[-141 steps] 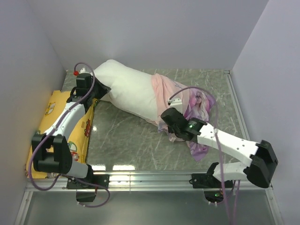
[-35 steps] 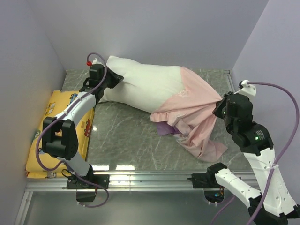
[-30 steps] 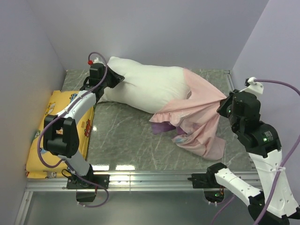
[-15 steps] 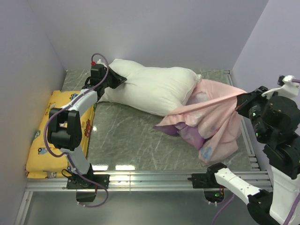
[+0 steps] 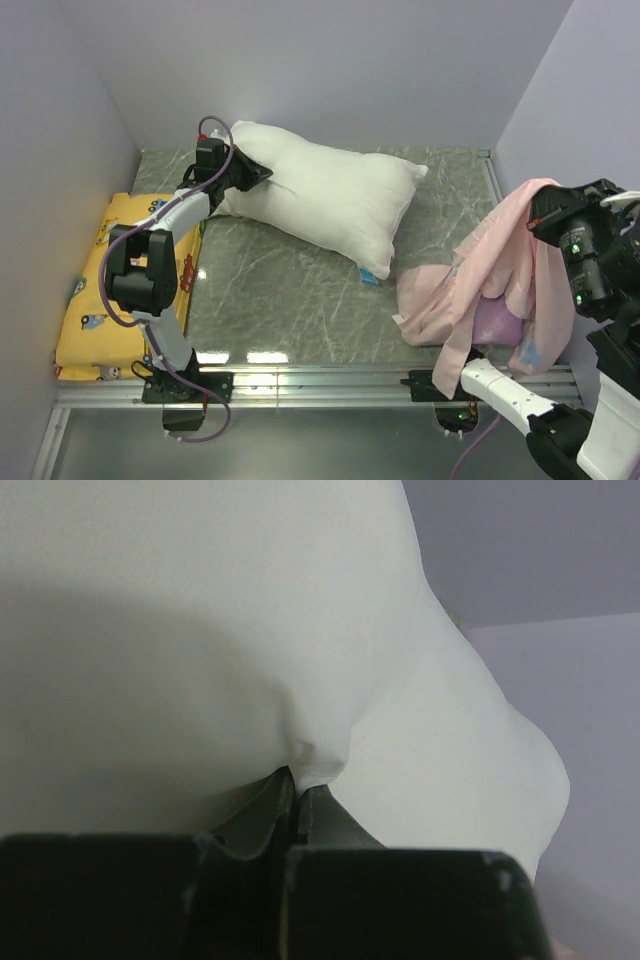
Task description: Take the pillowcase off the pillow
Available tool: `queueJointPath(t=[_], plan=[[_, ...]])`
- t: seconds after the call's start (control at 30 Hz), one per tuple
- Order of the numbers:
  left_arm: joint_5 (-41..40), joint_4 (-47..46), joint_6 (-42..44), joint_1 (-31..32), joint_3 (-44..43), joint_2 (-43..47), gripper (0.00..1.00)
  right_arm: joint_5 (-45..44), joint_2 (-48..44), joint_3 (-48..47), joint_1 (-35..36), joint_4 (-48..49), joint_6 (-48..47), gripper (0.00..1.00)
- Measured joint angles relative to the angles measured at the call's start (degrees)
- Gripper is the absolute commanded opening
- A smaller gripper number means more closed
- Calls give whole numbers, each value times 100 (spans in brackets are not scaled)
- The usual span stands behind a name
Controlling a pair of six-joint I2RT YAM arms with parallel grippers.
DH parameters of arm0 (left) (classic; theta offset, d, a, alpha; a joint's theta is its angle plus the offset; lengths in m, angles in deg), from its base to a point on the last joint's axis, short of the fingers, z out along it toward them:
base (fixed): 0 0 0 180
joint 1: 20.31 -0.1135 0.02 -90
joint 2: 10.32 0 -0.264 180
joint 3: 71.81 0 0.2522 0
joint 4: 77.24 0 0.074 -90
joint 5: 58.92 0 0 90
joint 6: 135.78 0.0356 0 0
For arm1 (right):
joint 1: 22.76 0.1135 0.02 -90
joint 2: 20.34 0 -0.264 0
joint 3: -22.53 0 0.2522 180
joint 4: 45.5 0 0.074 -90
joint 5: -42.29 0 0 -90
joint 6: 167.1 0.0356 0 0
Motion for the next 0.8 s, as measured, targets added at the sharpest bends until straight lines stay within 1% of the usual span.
queueJointPath(t=[0.17,0.3,0.47,0.53,0.67,0.8], plan=[[13,-46,2,0,35,0,1,210,450,192,0,332,-37,0],[39,-197,0,0,144,15,1,328,564,1113,0,758,-35,0],[61,-317,-17,4,258,57,0,326,750,2000,-28,999,2,0],[63,-348,-22,9,291,74,1,352,693,2551,-76,1228,55,0],[61,-361,-20,42,330,120,0,479,385,3713,-501,1606,195,0],[-2,-361,-15,149,330,133,1,885,131,5075,-1257,2260,413,0]])
